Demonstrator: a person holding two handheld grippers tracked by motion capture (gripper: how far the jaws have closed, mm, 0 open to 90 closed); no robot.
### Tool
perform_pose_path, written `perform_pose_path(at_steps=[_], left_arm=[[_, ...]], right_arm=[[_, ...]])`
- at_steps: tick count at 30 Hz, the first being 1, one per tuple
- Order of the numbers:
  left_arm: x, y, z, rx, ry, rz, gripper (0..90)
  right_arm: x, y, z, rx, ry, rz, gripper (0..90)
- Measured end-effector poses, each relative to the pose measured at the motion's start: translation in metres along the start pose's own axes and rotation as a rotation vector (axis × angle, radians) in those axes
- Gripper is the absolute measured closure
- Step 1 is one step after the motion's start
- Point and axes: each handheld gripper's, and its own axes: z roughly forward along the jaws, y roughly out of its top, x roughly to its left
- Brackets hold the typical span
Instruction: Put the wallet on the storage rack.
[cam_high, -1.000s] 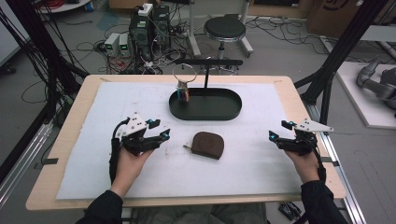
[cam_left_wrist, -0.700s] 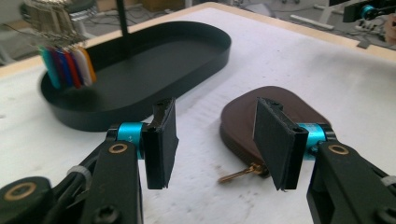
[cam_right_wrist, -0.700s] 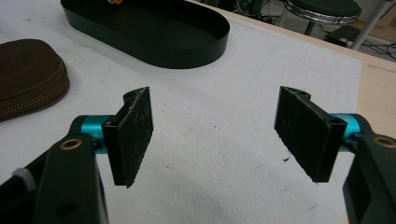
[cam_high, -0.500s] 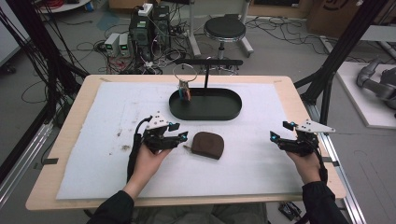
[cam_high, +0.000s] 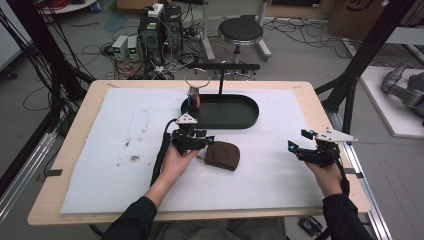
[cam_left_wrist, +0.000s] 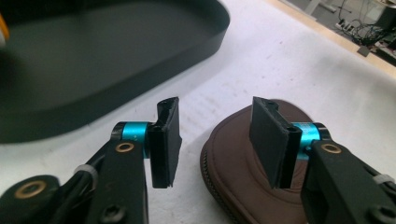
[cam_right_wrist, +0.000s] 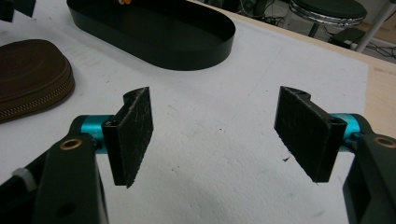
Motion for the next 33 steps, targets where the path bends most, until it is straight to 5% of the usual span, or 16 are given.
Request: perform_pose_path(at_steps=[8,19,25,33], left_arm=[[0.008,-0.006,0.01,0.068,-0.016,-0.06,57.3],[0.011,-0.008,0.012,0.084,-0.071,-0.138,63.3],[0.008,-0.008,0.012,0.079,-0.099,-0.131,78.9],[0.008,-0.008,0.012,0.067,-0.105,-0.13,80.6]], right_arm=[[-0.002,-0.001,-0.001,-0.004,-0.004,0.002,28.5],[-0.001,0.0,0.0,0.001,0.001,0.002,28.5],[0.0,0.0,0.0,-0.001,0.002,0.003,28.5],[-0.001,0.0,-0.001,-0.003,0.001,0.002,28.5]])
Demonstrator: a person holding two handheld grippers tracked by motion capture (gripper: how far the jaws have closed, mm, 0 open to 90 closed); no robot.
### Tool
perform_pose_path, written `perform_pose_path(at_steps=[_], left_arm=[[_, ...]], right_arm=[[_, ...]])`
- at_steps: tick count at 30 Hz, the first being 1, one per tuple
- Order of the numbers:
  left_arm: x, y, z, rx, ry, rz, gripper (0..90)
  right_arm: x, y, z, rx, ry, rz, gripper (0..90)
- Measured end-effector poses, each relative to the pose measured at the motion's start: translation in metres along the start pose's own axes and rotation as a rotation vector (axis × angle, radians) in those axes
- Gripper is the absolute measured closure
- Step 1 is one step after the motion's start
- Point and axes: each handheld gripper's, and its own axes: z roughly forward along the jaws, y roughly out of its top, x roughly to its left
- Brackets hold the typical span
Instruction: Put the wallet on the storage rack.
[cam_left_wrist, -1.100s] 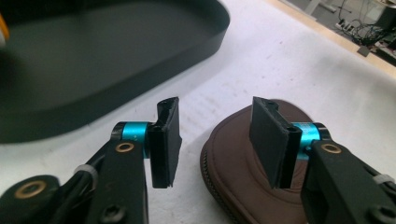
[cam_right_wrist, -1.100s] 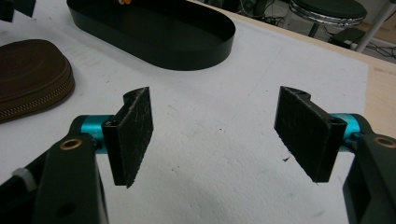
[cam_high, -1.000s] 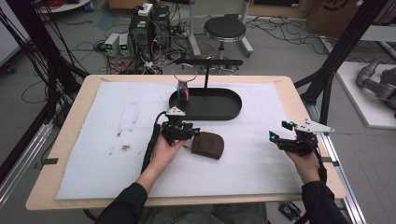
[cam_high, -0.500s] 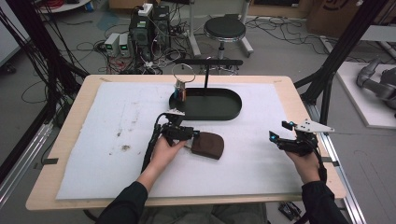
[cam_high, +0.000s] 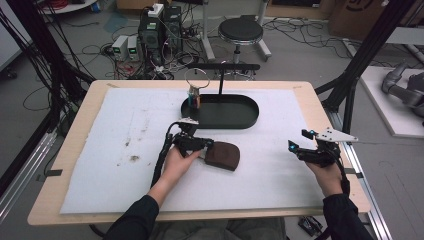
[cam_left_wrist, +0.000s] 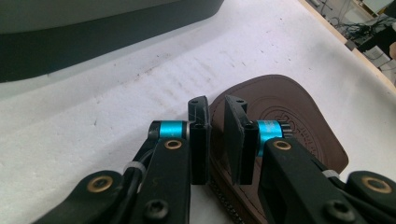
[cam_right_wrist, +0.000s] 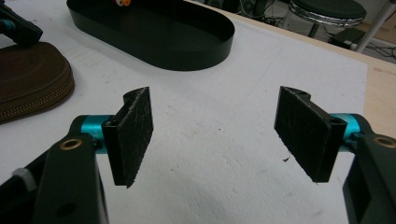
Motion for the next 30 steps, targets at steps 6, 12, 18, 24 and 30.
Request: perform_pose_path(at_steps=[6,12,18,24,30], left_arm=[[-0.006,0.002,-0.004,-0.046,-0.044,0.049,84.5],[-0.021,0.005,-0.015,-0.099,-0.061,0.134,85.9],[-0.034,0.001,-0.024,-0.143,-0.054,0.229,86.3],[-0.04,-0.003,-0.033,-0.162,-0.059,0.301,86.6],[-0.05,-0.007,-0.04,-0.176,-0.061,0.387,86.7]], right_arm=[[0.0,0.0,-0.001,-0.001,-0.001,0.003,28.5],[0.0,0.0,-0.001,-0.007,-0.001,0.0,28.5],[0.003,0.002,0.0,-0.01,0.007,-0.004,28.5],[0.011,0.006,0.003,-0.02,0.036,-0.016,28.5],[0.022,0.01,0.008,-0.027,0.08,-0.033,28.5]])
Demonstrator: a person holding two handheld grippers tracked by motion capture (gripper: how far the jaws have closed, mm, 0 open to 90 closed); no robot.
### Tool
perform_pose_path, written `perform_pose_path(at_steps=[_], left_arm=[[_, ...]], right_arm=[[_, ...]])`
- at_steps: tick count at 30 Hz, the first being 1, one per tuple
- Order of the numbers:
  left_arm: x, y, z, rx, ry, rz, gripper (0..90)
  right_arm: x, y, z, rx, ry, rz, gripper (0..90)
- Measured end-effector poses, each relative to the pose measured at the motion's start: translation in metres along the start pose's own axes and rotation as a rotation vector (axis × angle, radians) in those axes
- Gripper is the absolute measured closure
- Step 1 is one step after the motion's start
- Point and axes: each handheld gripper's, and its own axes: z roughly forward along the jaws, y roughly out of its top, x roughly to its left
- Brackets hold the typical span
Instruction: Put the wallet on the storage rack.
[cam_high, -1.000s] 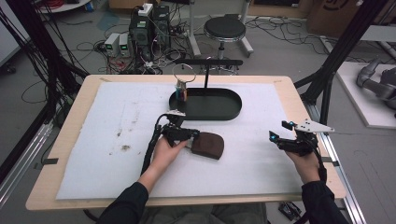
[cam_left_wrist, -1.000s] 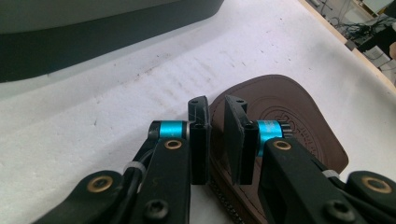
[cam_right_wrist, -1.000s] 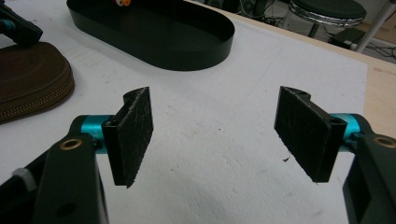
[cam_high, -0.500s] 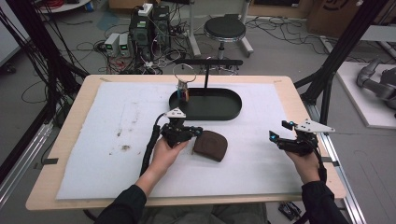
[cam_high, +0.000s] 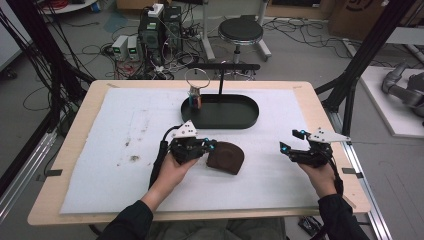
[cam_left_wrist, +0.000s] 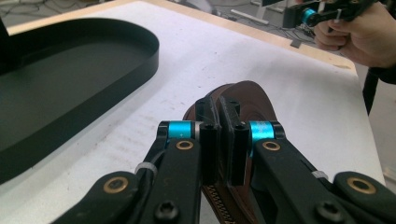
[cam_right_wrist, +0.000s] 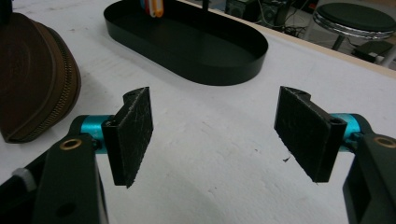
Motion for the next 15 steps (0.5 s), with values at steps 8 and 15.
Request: perform_pose_path(at_steps=[8,15], left_arm=[[-0.006,-0.001,-0.008,-0.034,-0.007,0.067,87.0],[-0.009,0.001,-0.012,-0.073,-0.018,0.096,87.1]], right_arm=[[0.012,0.005,0.011,-0.003,0.094,-0.009,28.4],[0.025,0.011,0.025,0.0,0.25,-0.013,28.3]])
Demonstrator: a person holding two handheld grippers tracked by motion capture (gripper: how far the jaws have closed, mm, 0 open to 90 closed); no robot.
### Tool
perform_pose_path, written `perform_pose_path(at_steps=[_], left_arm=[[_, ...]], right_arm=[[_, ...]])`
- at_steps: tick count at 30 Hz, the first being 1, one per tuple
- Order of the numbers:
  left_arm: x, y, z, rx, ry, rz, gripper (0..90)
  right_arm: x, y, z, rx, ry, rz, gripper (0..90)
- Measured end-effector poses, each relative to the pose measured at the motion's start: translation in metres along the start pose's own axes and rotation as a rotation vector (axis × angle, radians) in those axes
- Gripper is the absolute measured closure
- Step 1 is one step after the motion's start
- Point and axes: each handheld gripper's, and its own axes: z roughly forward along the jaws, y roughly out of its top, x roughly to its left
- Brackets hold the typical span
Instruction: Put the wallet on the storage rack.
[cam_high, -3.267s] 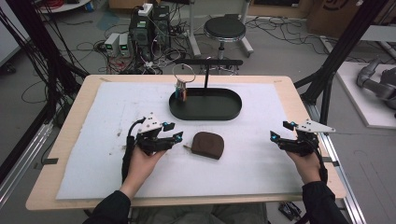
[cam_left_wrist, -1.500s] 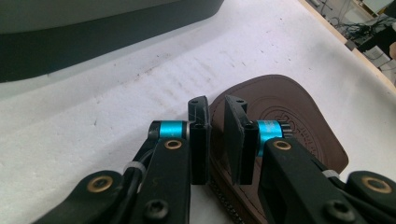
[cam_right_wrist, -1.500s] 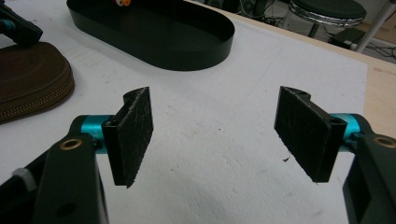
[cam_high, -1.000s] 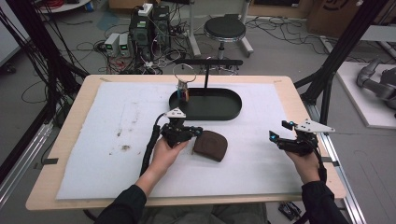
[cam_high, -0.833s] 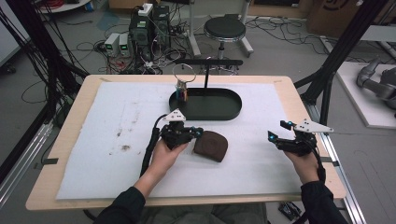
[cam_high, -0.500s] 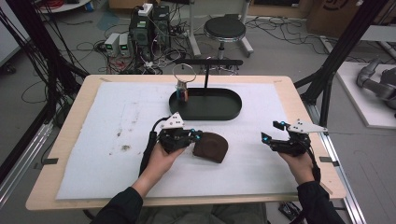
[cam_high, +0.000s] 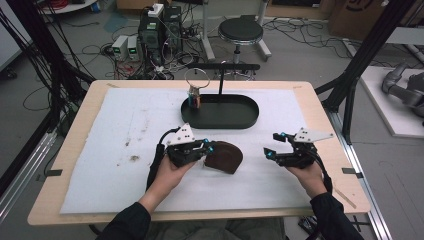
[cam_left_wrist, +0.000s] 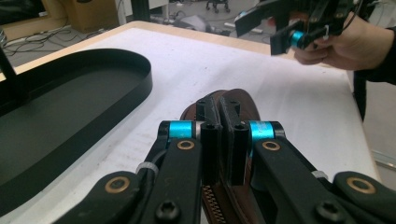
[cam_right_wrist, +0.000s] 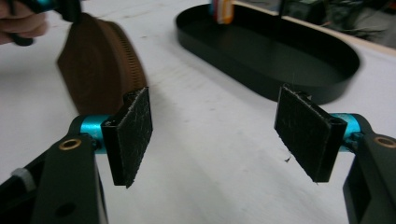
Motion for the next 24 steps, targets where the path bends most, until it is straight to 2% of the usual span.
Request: perform_pose_path(at_steps=[6,9,16,18,21,24], left_arm=[[-0.003,0.001,-0.002,-0.014,-0.026,0.024,87.1],[-0.004,0.0,-0.003,-0.019,-0.035,0.031,87.1],[-0.008,0.0,-0.006,-0.023,-0.071,0.05,87.0],[-0.009,0.0,-0.006,-0.026,-0.074,0.053,87.0],[-0.01,0.0,-0.007,-0.024,-0.081,0.058,87.0],[-0.01,-0.001,-0.009,-0.014,-0.08,0.061,86.9]], right_arm=[[0.012,0.004,0.027,0.06,0.164,-0.025,28.3],[0.016,0.005,0.041,0.091,0.21,-0.024,28.3],[0.019,0.006,0.063,0.122,0.296,-0.028,28.8],[0.021,0.005,0.069,0.149,0.326,-0.033,34.1],[0.024,0.005,0.075,0.177,0.348,-0.05,36.7],[0.029,0.006,0.077,0.178,0.378,-0.076,51.1]])
